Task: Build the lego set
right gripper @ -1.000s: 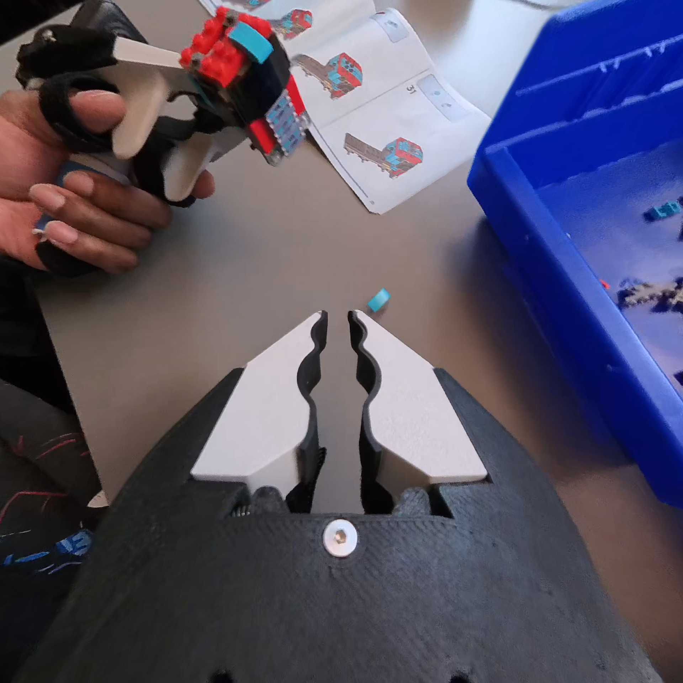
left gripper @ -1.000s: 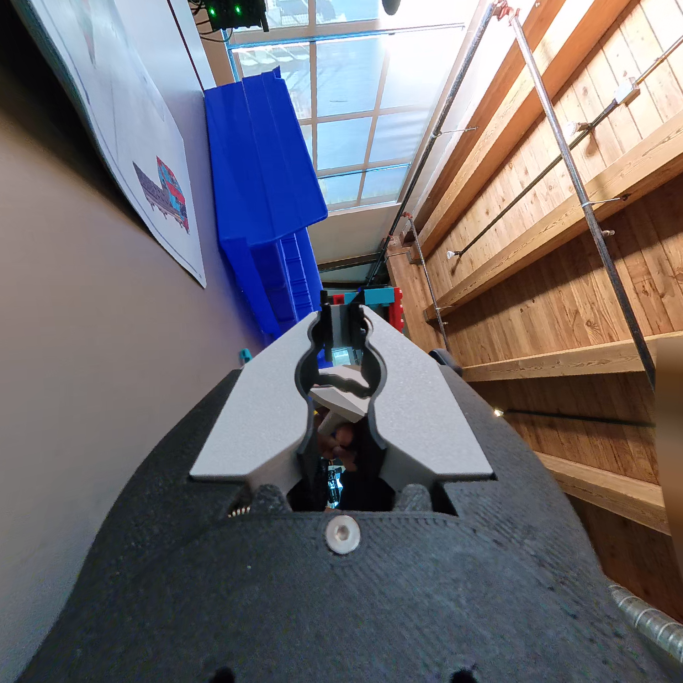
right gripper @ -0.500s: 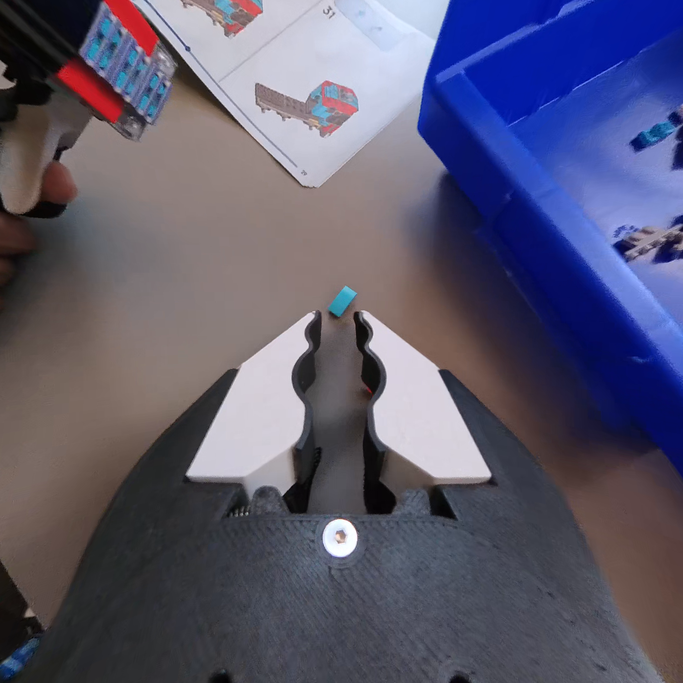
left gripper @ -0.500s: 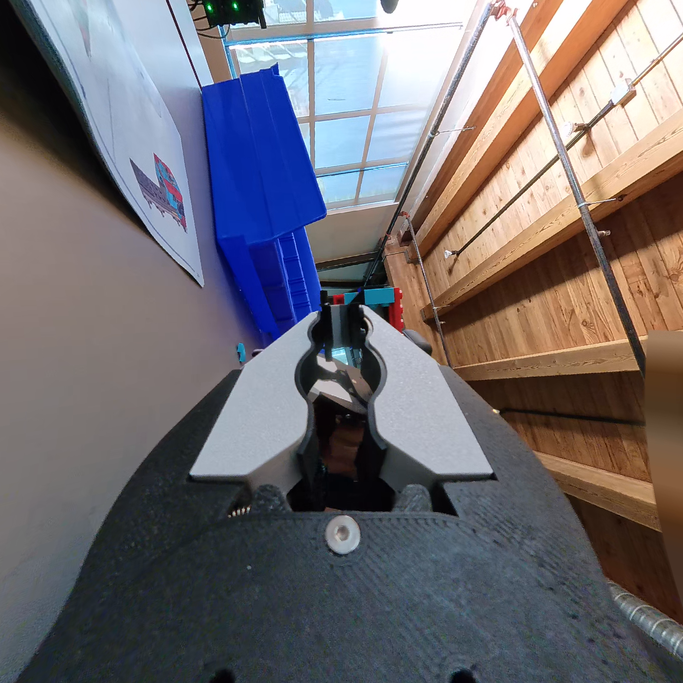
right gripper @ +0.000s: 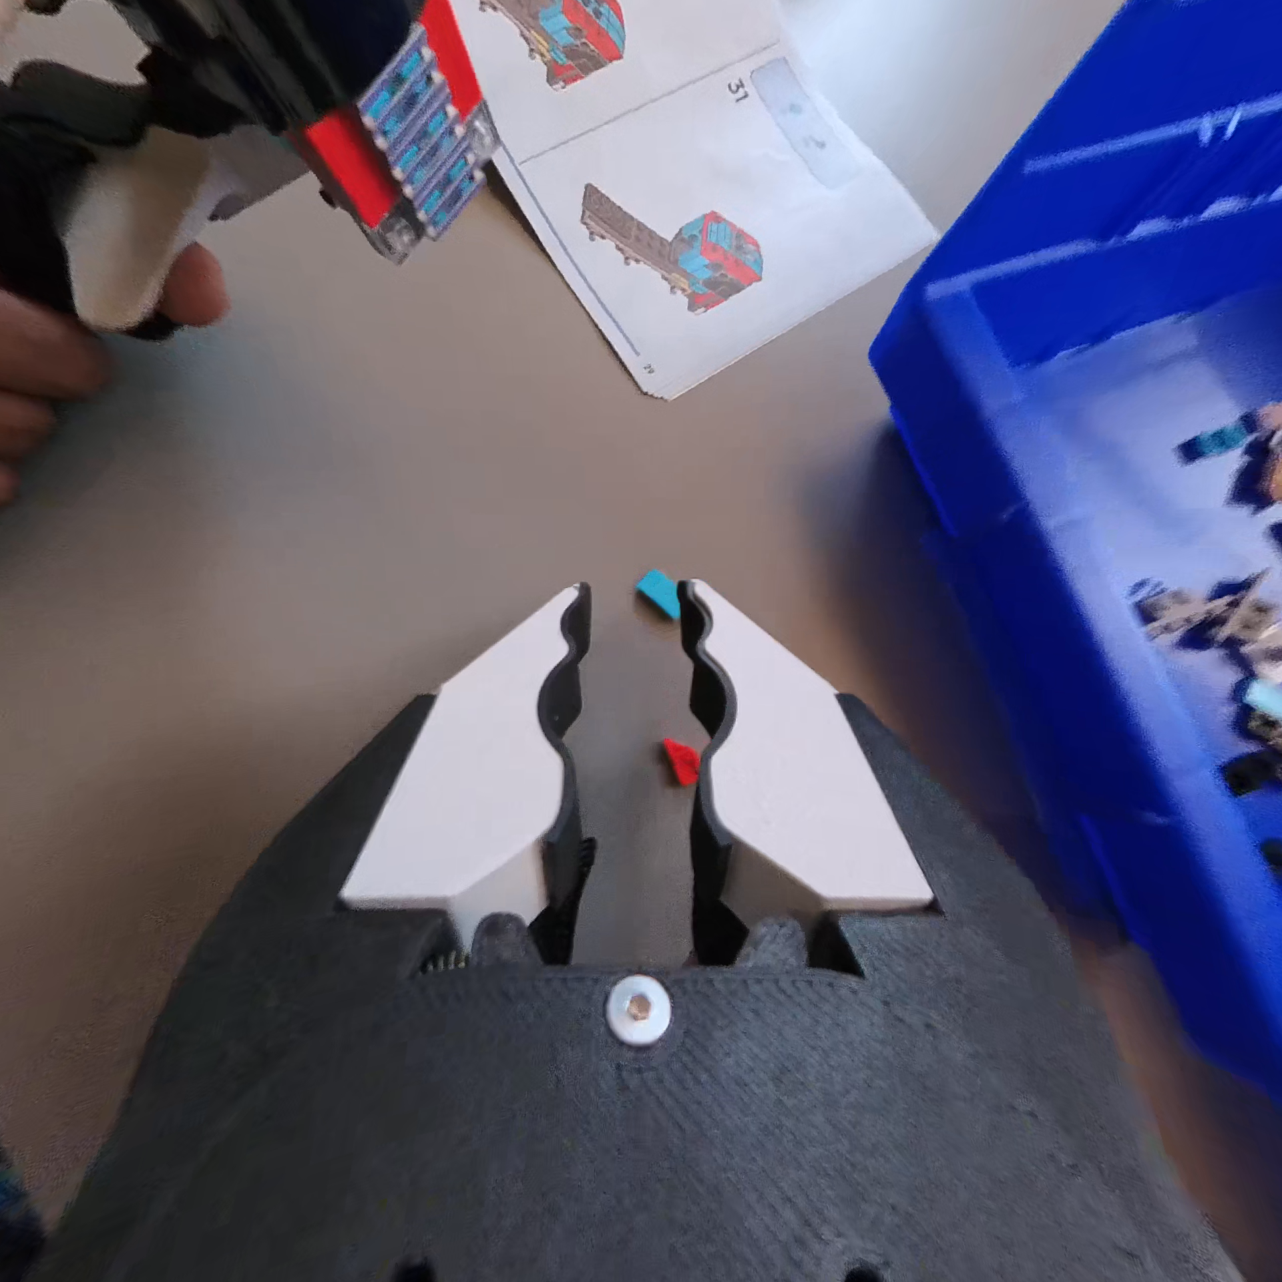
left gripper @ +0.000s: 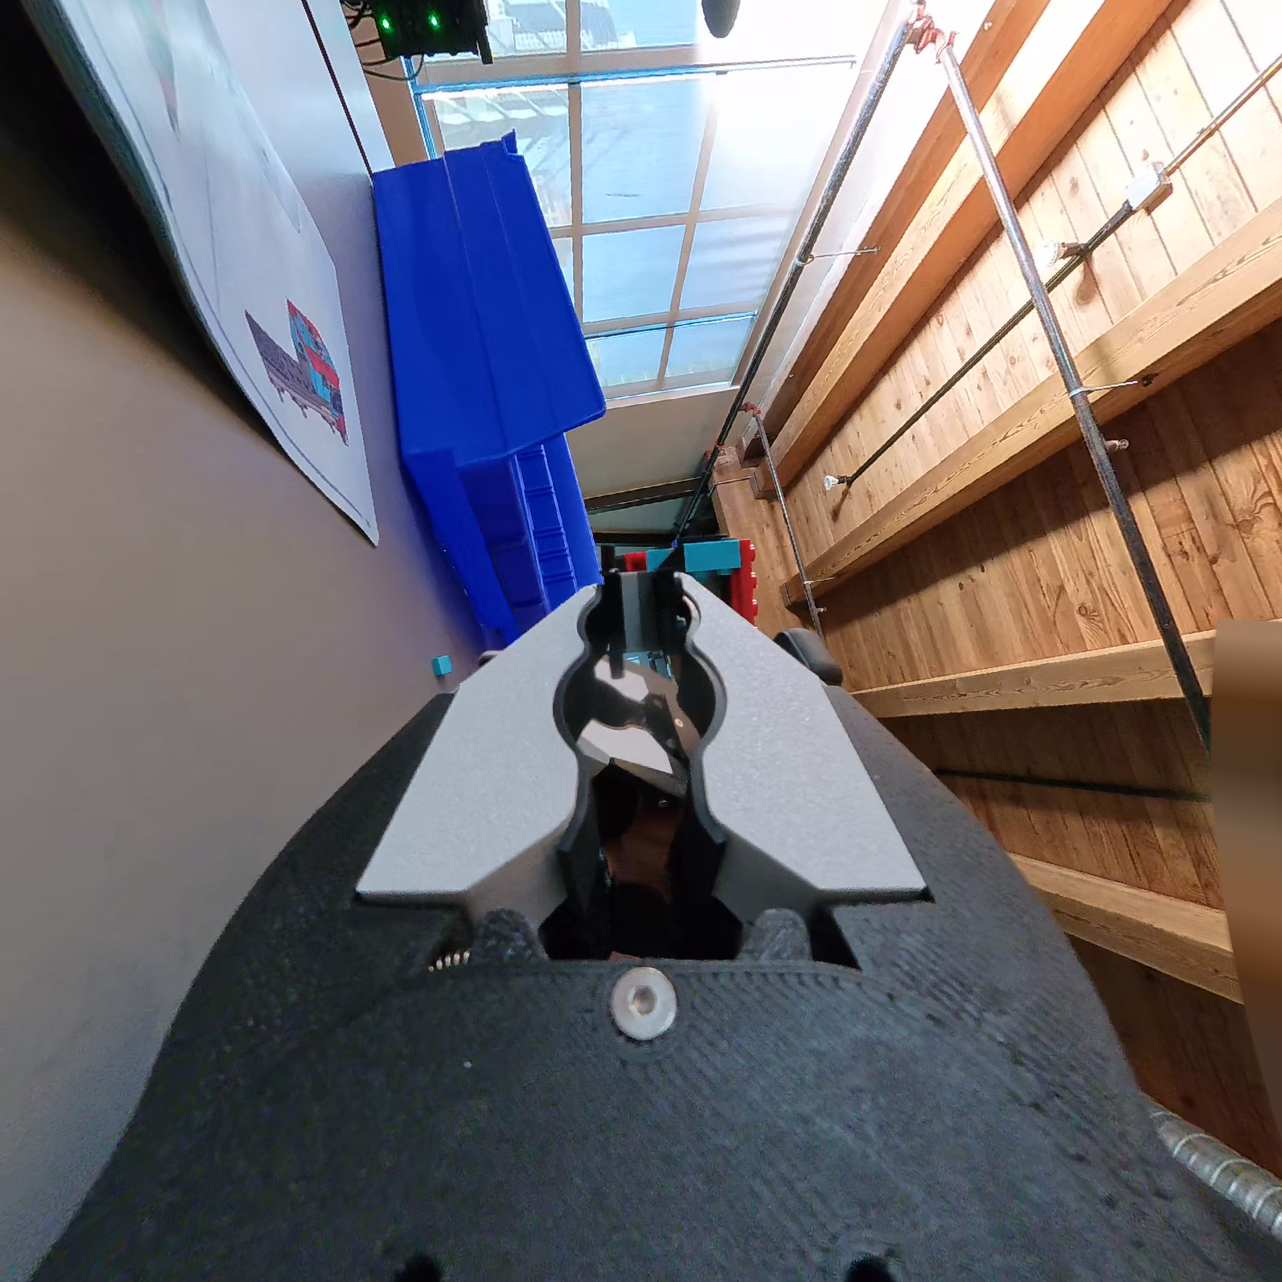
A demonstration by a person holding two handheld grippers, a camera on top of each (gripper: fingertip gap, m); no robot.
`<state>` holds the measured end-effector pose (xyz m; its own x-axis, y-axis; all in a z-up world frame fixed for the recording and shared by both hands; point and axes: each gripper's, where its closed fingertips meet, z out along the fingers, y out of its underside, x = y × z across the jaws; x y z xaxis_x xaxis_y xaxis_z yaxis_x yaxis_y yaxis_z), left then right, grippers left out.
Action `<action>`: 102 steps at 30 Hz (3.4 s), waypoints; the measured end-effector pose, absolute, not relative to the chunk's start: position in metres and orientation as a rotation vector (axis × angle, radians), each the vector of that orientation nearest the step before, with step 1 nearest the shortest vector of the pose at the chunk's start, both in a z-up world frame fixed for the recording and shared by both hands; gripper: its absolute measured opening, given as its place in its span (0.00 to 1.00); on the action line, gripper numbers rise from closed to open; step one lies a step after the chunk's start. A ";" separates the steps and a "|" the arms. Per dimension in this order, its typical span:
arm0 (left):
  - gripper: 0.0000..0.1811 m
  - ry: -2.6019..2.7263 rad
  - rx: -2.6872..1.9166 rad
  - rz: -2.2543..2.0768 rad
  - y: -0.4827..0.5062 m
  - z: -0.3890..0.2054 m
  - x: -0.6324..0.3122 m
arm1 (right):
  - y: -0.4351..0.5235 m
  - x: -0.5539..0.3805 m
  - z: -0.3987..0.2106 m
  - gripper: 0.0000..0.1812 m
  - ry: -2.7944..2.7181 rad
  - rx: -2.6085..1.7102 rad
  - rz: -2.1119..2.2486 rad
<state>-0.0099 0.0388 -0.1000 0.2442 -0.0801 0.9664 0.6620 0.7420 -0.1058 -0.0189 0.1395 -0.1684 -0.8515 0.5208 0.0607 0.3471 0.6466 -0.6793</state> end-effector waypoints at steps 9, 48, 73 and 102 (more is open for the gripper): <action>0.09 -1.235 -0.592 -0.547 0.043 -0.101 -0.009 | 0.146 -0.030 -0.180 0.11 -2.839 -0.245 0.777; 0.09 -1.224 -0.556 -0.619 0.045 -0.101 -0.007 | 0.066 -0.001 -0.064 0.05 -2.614 0.070 1.149; 0.09 -1.218 -0.533 -0.638 0.045 -0.100 -0.007 | 0.068 -0.004 -0.066 0.10 -2.615 -0.017 1.216; 0.09 -1.169 -0.567 -0.640 0.052 -0.091 -0.003 | 0.066 0.003 -0.075 0.43 -2.367 -1.699 2.306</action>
